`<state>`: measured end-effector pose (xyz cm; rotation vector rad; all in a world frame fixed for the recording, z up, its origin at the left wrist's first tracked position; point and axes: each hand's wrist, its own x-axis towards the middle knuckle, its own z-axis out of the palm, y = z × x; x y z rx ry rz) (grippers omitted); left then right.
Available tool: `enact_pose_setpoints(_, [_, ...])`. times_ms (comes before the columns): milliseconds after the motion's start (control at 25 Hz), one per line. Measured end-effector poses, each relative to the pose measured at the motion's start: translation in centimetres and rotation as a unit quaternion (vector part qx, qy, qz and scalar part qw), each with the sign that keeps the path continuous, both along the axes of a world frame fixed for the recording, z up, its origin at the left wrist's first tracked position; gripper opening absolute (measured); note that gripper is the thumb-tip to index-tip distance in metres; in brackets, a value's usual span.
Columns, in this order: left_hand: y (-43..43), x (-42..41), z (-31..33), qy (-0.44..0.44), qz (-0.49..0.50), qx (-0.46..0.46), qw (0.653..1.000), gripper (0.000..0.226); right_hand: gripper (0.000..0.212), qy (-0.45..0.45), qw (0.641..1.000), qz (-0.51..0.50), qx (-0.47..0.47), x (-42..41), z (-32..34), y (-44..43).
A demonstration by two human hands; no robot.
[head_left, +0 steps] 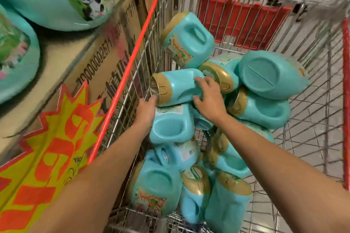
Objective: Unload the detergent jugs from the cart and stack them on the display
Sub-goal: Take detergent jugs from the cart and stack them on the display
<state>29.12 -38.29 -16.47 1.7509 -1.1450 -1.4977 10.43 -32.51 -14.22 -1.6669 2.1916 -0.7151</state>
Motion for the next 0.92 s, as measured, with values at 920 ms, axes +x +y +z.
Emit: enact_pose_setpoints(920, [7.9,-1.2,5.9,0.276,-0.027,-0.057,0.959,0.065,0.029,-0.087,0.986,-0.143,0.002,-1.4,7.4,11.4])
